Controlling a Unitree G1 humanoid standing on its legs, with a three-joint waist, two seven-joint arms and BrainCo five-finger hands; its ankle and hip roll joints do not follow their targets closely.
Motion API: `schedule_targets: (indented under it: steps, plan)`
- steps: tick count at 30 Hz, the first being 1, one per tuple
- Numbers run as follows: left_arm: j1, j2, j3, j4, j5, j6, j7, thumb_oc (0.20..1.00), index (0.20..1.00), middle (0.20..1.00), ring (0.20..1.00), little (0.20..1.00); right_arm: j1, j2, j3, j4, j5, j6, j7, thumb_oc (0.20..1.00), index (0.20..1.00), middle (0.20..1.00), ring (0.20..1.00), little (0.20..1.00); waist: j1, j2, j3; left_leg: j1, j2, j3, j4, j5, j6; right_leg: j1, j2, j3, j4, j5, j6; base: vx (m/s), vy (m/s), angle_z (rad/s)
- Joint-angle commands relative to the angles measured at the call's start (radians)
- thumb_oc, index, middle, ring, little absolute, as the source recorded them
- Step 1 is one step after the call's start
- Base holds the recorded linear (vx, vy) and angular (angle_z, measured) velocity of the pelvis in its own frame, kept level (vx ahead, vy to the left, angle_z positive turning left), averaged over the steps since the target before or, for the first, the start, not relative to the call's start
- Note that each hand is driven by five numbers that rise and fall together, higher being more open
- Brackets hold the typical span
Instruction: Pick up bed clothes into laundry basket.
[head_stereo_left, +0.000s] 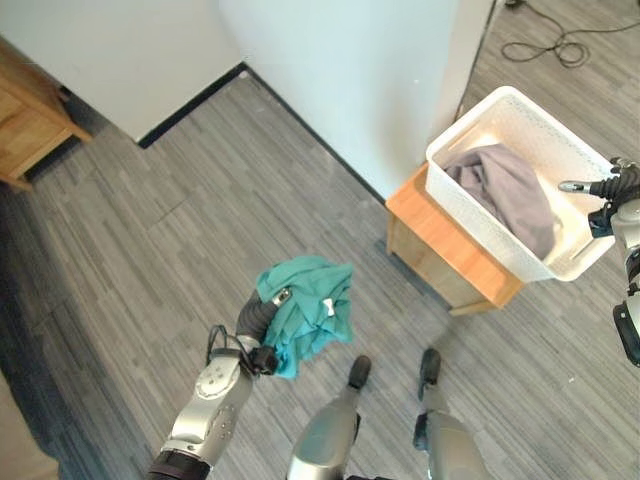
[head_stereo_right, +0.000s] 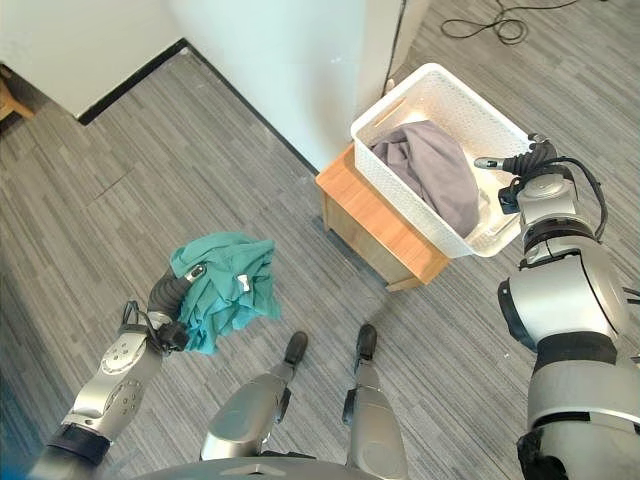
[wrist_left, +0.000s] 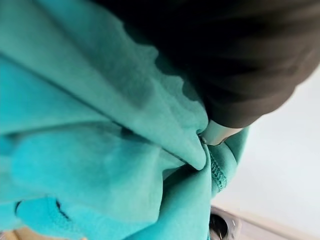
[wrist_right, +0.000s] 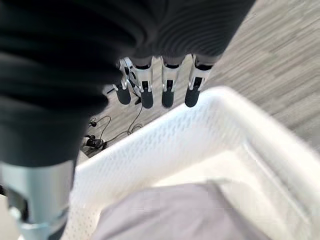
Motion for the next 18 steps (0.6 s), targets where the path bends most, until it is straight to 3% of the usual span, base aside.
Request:
schedule_targets:
  steps: [1, 4, 5, 6, 10, 11, 13, 16, 18]
  plan:
    - [-0.035, 0.08, 0.035, -0.12, 0.025, -0.106, 0.005, 0.2, 0.2, 0.2, 0.2, 0.2, -0.067, -0.031, 0.127, -0.064, -0.033, -0.035, 0.001, 1.0, 1.0, 1.0, 1.0, 1.0, -0.018, -0.007, -0.065, -0.001, 0.009, -0.005, -0.071, 0.066, 0.007, 0.024, 0.021, -0.014, 0.04, -0.08, 0.029, 0.02, 0.017, -0.2]
    - [-0.2, 0.16, 0.042, -0.132, 0.051, -0.133, 0.036, 0.2, 0.2, 0.2, 0.2, 0.2, 0.102, -0.022, 0.088, -0.405, 0.091, -0.074, 0.026, 1.0, 1.0, 1.0, 1.0, 1.0, -0.073, -0.02, -0.08, 0.017, 0.019, 0.025, -0.078, 0.06, 0.002, 0.033, 0.029, 0.009, 0.037, -0.082, 0.029, 0.02, 0.023, -0.12]
    - [-0.202, 0.162, 0.037, -0.131, 0.051, -0.134, 0.037, 0.2, 0.2, 0.2, 0.2, 0.2, 0.112, -0.026, 0.08, -0.414, 0.09, -0.07, 0.024, 1.0, 1.0, 1.0, 1.0, 1.0, -0.069, -0.022, -0.08, 0.018, 0.019, 0.026, -0.078, 0.059, 0.002, 0.035, 0.029, 0.01, 0.037, -0.082, 0.029, 0.02, 0.001, -0.06]
    - [-0.264, 0.19, 0.031, -0.134, 0.056, -0.141, 0.044, 0.2, 0.2, 0.2, 0.2, 0.2, 0.264, -0.027, 0.027, -0.633, 0.15, -0.093, 0.051, 1.0, 1.0, 1.0, 1.0, 1.0, -0.098, -0.025, -0.087, 0.026, 0.023, 0.037, -0.08, 0.056, 0.001, 0.037, 0.032, 0.02, 0.037, -0.085, 0.03, 0.03, -0.008, -0.24]
    - [-0.457, 0.238, -0.047, -0.112, 0.045, -0.149, 0.045, 0.2, 0.2, 0.2, 0.2, 0.2, 0.702, -0.037, -0.182, -1.044, 0.234, -0.126, 0.129, 1.0, 1.0, 1.0, 1.0, 1.0, -0.152, -0.031, -0.114, 0.055, 0.028, 0.051, -0.083, 0.043, 0.0, 0.057, 0.033, 0.029, 0.036, -0.095, 0.034, 0.05, -0.015, -0.18]
    - [-0.463, 0.237, -0.056, -0.109, 0.045, -0.15, 0.045, 0.2, 0.2, 0.2, 0.2, 0.2, 0.715, -0.038, -0.194, -1.052, 0.233, -0.123, 0.13, 1.0, 1.0, 1.0, 1.0, 1.0, -0.147, -0.031, -0.114, 0.056, 0.028, 0.05, -0.083, 0.042, 0.0, 0.059, 0.033, 0.028, 0.036, -0.096, 0.034, 0.07, -0.022, -0.18]
    - [-0.607, 0.226, -0.133, -0.05, 0.033, -0.15, 0.039, 0.2, 0.2, 0.2, 0.2, 0.2, 0.928, -0.013, -0.284, -1.195, 0.282, -0.132, 0.185, 1.0, 1.0, 1.0, 1.0, 1.0, -0.18, -0.031, -0.14, 0.079, 0.029, 0.052, -0.083, 0.035, 0.0, 0.082, 0.031, 0.027, 0.032, -0.102, 0.039, 0.08, -0.031, -0.05]
    - [-0.769, 0.155, -0.24, 0.139, -0.029, -0.139, 0.031, 0.2, 0.2, 0.2, 0.2, 0.2, 1.054, 0.037, -0.287, -1.268, 0.444, -0.125, 0.267, 1.0, 1.0, 1.0, 1.0, 1.0, -0.212, -0.035, -0.176, 0.106, 0.03, 0.06, -0.083, 0.03, -0.004, 0.111, 0.031, 0.028, 0.026, -0.108, 0.046, 0.09, -0.034, -0.19]
    - [-0.83, 0.141, -0.265, 0.243, -0.062, -0.128, 0.023, 0.2, 0.2, 0.2, 0.2, 0.2, 1.074, 0.045, -0.272, -1.312, 0.472, -0.122, 0.293, 1.0, 1.0, 1.0, 1.0, 1.0, -0.23, -0.038, -0.191, 0.118, 0.033, 0.073, -0.083, 0.025, -0.007, 0.12, 0.033, 0.038, 0.024, -0.106, 0.049, 0.07, -0.013, -0.14]
